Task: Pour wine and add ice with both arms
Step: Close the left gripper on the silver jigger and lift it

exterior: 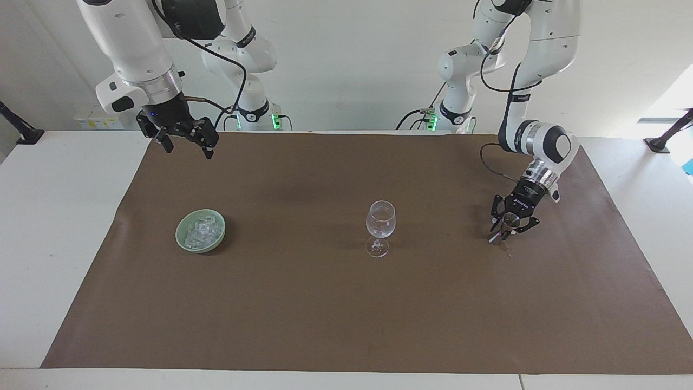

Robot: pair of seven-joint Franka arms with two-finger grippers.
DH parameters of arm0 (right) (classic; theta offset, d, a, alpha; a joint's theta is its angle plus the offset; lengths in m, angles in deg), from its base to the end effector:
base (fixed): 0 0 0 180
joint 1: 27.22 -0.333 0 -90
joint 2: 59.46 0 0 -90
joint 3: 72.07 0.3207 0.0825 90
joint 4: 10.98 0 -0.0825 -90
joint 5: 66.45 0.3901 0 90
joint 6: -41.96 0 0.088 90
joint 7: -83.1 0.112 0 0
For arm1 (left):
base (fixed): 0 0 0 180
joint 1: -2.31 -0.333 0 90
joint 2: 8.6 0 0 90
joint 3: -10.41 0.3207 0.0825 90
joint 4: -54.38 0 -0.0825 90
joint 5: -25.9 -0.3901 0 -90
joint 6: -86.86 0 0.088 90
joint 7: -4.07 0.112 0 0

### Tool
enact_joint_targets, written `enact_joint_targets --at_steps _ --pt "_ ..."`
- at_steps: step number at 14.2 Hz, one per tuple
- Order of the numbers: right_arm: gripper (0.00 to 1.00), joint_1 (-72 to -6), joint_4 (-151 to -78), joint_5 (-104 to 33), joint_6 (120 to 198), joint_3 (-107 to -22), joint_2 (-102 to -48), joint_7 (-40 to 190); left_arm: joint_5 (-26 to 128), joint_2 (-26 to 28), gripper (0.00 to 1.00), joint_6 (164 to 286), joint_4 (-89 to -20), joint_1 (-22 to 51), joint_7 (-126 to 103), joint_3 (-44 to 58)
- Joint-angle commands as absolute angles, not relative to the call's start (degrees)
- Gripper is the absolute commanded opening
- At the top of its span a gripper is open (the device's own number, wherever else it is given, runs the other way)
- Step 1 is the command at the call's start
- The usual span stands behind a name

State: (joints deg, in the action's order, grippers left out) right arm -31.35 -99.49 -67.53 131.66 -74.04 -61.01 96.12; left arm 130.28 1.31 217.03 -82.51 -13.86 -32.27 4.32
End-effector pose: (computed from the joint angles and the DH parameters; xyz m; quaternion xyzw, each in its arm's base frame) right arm 0.5683 0.0196 0.6209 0.9955 -0.0946 -0.0018 0.0102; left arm 0.4989 0.0594 0.2417 0.3198 0.7801 -0.2112 0.4945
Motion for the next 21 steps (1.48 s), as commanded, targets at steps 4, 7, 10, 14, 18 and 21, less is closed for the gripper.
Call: enact_joint_targets --at_steps 4,7,10,14,18,21 --pt "1.0 -31.0 -100.72 -66.45 131.87 -73.92 -59.99 94.88 132.16 2.21 0.26 218.7 -81.77 -12.98 -31.44 4.7" --pt "1.0 -31.0 -100.72 -66.45 131.87 -73.92 -59.99 94.88 132.16 2.21 0.16 218.7 -81.68 -12.89 -31.35 4.7" --pt "1.0 -31.0 -100.72 -66.45 131.87 -73.92 -59.99 94.88 132.16 2.39 0.03 219.14 -80.8 -12.55 -31.44 4.61" --pt "1.0 -31.0 -100.72 -66.45 131.87 -73.92 -59.99 94.88 132.16 2.74 0.0 219.14 -80.71 -12.45 -31.44 4.61" --pt "1.0 -31.0 -100.72 -66.45 131.87 -73.92 -59.99 94.88 132.16 2.83 0.0 218.35 -79.31 -12.19 -32.05 4.61" --pt "1.0 -31.0 -100.72 -66.45 131.87 -73.92 -59.99 94.88 132.16 2.83 0.0 218.09 -77.2 -10.53 -34.67 4.61"
